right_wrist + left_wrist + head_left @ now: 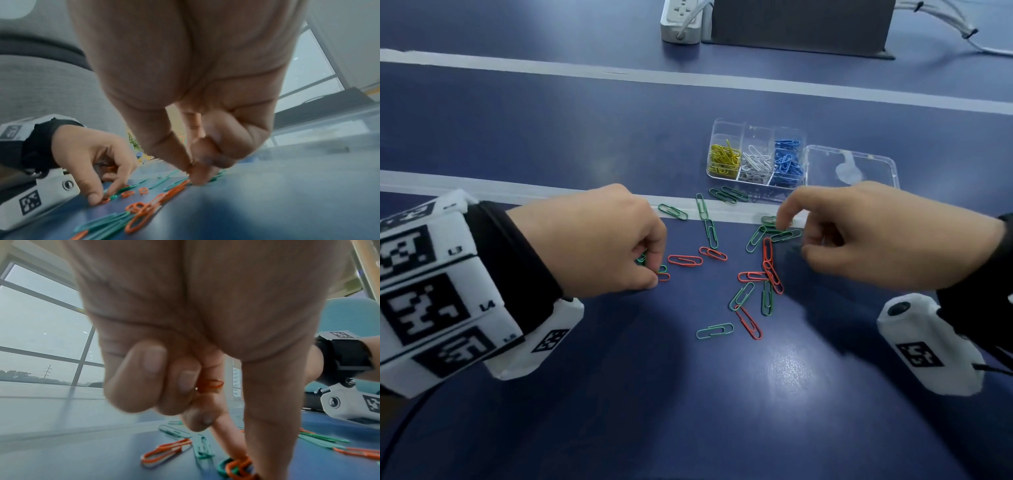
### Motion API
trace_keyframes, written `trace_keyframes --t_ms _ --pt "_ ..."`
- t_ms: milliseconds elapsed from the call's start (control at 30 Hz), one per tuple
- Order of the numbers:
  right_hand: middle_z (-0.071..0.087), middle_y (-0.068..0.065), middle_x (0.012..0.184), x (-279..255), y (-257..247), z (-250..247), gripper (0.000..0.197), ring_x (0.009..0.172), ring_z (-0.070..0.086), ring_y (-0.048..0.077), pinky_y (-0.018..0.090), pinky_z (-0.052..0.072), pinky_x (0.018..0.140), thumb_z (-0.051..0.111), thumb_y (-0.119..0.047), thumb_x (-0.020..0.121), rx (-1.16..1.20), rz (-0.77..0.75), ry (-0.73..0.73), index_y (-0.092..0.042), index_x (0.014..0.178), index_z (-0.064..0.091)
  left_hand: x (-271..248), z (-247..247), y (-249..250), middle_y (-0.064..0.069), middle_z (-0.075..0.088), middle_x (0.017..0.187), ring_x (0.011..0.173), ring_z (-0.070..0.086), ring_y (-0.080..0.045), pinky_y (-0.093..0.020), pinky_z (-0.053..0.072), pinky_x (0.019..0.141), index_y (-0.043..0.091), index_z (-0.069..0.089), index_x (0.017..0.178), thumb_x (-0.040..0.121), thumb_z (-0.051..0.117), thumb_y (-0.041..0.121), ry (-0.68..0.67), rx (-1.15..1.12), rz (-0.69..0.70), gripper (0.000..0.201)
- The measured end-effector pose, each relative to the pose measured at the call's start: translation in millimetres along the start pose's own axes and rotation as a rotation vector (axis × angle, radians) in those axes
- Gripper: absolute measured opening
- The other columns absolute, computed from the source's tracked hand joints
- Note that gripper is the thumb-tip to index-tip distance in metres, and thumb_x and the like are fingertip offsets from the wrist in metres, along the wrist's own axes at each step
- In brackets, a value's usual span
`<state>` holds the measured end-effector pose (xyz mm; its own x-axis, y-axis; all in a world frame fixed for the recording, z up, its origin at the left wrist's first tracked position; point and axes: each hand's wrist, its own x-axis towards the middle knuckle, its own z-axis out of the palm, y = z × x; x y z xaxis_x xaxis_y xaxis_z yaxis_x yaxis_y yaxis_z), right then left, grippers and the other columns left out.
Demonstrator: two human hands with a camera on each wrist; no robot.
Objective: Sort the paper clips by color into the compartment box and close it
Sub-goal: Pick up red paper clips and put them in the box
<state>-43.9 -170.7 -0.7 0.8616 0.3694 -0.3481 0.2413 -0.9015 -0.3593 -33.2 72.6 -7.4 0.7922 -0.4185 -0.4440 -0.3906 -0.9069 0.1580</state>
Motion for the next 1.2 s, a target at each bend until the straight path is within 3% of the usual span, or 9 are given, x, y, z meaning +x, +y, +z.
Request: trace_keyframes --t_ms 200,300,467,567,700,800,900,1000,1200 --pt "0.060 -0.007 0.065 -1 -5 9 0.022 0.066 0.049 0.002 0.014 0.040 0.066 0.053 -0.016 0.078 0.030 0.017 -0.071 -0.033 0.088 0.062 -7 -1 0 0.008 0.056 0.058 0.058 0.049 -0.008 -0.013 0.038 0.050 0.023 0.051 0.063 0.073 0.052 0.034 0.061 -0.110 0.042 0.015" --pt "0.059 -0.024 0.057 1 -1 7 0.014 0.060 0.053 -0.005 0.009 0.041 0.062 0.063 -0.021 0.077 0.073 0.043 -0.042 -0.034 0.083 0.064 -7 0 0 0.022 0.055 0.060 0.058 0.048 0.002 -0.008 0.039 0.050 0.023 0.051 0.065 0.069 0.053 0.031 0.060 -0.179 0.061 0.010" --pt "0.060 -0.010 0.055 0 2 -1 0.015 0.056 0.055 -0.010 0.010 0.042 0.065 0.066 -0.016 0.081 0.109 0.066 0.013 -0.027 0.091 0.067 -6 0 2 0.022 0.056 0.068 0.063 0.050 0.004 -0.009 0.037 0.052 0.037 0.050 0.077 0.075 0.049 0.024 0.024 -0.209 0.110 0.013" --pt "0.058 -0.017 0.053 -2 -5 -2 0.021 0.057 0.053 -0.013 0.005 0.039 0.061 0.056 -0.012 0.085 0.043 0.058 0.044 -0.029 0.090 0.067 -4 -2 6 0.014 0.055 0.057 0.055 0.048 -0.002 -0.010 0.035 0.045 0.028 0.053 0.068 0.075 0.043 0.024 -0.003 -0.226 0.078 0.013" --pt "0.060 -0.015 0.069 -5 -21 5 0.025 0.072 0.057 0.009 0.022 0.045 0.071 0.048 -0.018 0.085 -0.091 0.037 0.010 -0.030 0.091 0.068 0 -3 11 0.000 0.047 0.053 0.053 0.040 -0.014 -0.026 0.035 0.054 0.017 0.046 0.066 0.076 0.034 0.028 -0.010 -0.207 0.030 0.019" --pt "0.067 -0.002 0.074 -6 -31 11 0.020 0.077 0.060 0.021 0.035 0.051 0.073 0.056 -0.037 0.082 -0.167 0.049 0.005 -0.021 0.083 0.068 0 -5 14 0.007 0.051 0.053 0.053 0.044 -0.008 -0.018 0.035 0.048 0.021 0.045 0.066 0.071 0.038 0.039 -0.013 -0.220 0.020 0.020" --pt "0.068 0.003 0.077 -4 -34 11 0.024 0.079 0.062 0.023 0.037 0.053 0.072 0.063 -0.043 0.078 -0.188 0.086 -0.034 -0.020 0.082 0.069 4 -4 13 0.007 0.050 0.050 0.054 0.047 0.000 -0.014 0.033 0.048 0.030 0.050 0.074 0.076 0.053 0.046 0.021 -0.088 0.066 0.017" --pt "0.070 0.005 0.076 -2 -33 11 0.017 0.078 0.063 0.024 0.037 0.054 0.073 0.061 -0.032 0.077 -0.181 0.055 -0.030 -0.018 0.080 0.071 11 -3 14 0.009 0.045 0.058 0.057 0.041 -0.003 -0.026 0.044 0.065 0.036 0.054 0.083 0.080 0.056 0.045 0.034 0.017 0.083 0.009" --pt "0.049 -0.014 0.057 1 -29 8 0.020 0.057 0.046 0.001 0.012 0.038 0.058 0.052 -0.028 0.079 -0.063 0.059 -0.056 -0.031 0.095 0.064 12 -6 19 0.010 0.046 0.057 0.056 0.041 -0.003 -0.026 0.044 0.065 0.028 0.051 0.066 0.078 0.053 0.035 0.024 0.056 0.092 0.014"
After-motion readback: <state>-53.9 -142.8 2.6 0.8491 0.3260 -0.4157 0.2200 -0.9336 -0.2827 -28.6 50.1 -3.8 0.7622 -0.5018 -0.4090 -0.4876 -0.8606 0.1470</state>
